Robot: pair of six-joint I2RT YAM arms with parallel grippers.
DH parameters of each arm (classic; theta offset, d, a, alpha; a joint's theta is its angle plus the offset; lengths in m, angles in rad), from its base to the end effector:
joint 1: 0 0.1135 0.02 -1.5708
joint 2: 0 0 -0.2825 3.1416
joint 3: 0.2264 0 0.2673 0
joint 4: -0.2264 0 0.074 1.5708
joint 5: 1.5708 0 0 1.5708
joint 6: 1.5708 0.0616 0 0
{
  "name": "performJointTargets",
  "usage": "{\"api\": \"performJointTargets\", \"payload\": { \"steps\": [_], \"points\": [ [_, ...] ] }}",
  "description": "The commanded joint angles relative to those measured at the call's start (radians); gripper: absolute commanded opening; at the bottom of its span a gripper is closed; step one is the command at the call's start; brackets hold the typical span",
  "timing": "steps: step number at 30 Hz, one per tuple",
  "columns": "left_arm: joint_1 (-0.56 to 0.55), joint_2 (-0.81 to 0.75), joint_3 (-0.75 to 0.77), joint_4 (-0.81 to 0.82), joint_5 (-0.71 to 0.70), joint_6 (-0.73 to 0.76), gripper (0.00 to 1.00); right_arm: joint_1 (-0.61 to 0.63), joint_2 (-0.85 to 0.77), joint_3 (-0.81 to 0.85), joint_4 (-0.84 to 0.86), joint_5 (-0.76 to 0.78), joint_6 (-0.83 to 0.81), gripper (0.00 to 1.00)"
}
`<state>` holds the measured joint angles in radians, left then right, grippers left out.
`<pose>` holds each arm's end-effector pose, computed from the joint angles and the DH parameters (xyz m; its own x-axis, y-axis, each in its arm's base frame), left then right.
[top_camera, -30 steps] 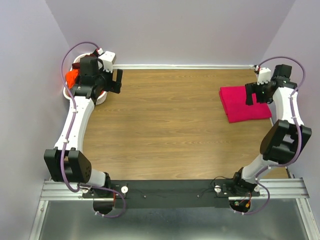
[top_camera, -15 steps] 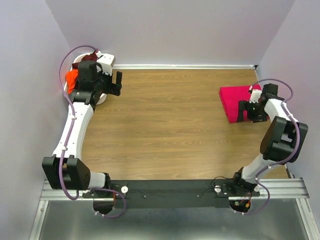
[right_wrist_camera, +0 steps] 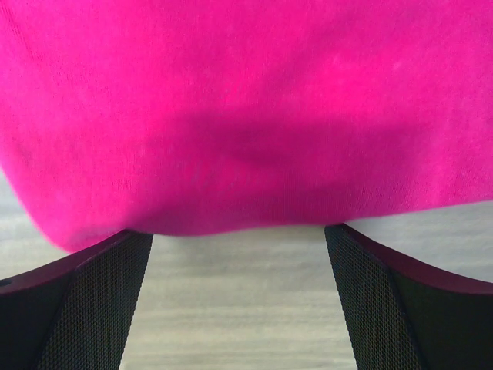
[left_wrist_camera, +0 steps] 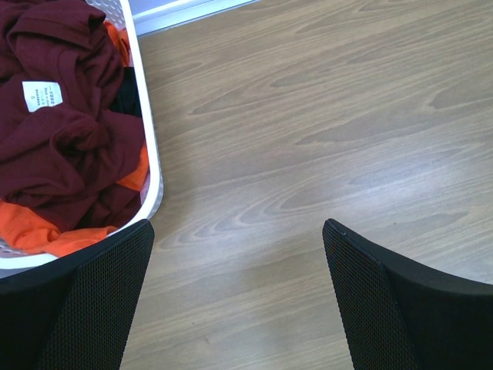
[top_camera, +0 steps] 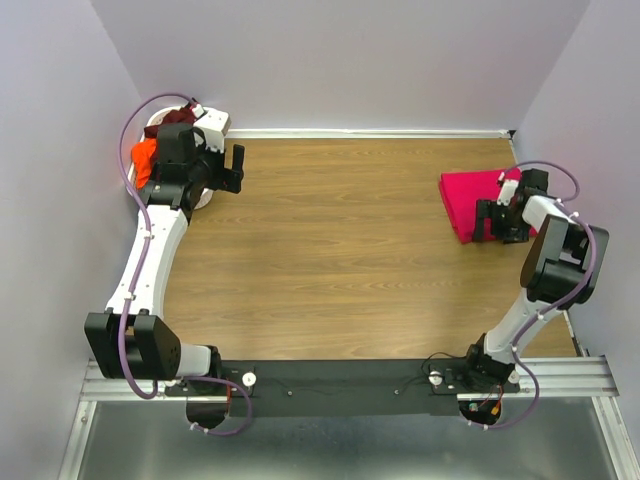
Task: Fold and stack the t-shirts
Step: Neatly place the folded tshirt to the corner
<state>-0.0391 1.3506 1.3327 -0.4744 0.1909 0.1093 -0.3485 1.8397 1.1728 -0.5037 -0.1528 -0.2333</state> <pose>0.3376 -0.0249 0.3809 -0.4471 0.1247 -0.8858 0.2558 0.9667 0.0070 0.3692 -0.1242 0.1476 -0.9073 0.0866 -0.4115 0.0740 0.9962 0.0463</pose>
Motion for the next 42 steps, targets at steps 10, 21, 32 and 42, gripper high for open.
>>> {"api": "performJointTargets", "payload": {
  "steps": [10, 21, 32, 42],
  "points": [
    [0.008, -0.007, -0.012, 0.003, -0.051, -0.005, 0.98, 0.032, 0.217, 0.152, 0.06, 0.001, 0.152, 1.0],
    [0.008, 0.013, -0.006, 0.002, -0.045, -0.011, 0.98, 0.06, 0.361, 0.372, 0.053, 0.028, 0.071, 1.0],
    [0.008, 0.036, -0.004, 0.007, -0.044, -0.007, 0.98, 0.066, 0.467, 0.533, 0.021, 0.055, 0.031, 1.0],
    [0.008, 0.062, 0.01, 0.003, -0.042, -0.008, 0.98, 0.085, 0.533, 0.625, 0.001, 0.058, 0.026, 1.0]
  ]
}}
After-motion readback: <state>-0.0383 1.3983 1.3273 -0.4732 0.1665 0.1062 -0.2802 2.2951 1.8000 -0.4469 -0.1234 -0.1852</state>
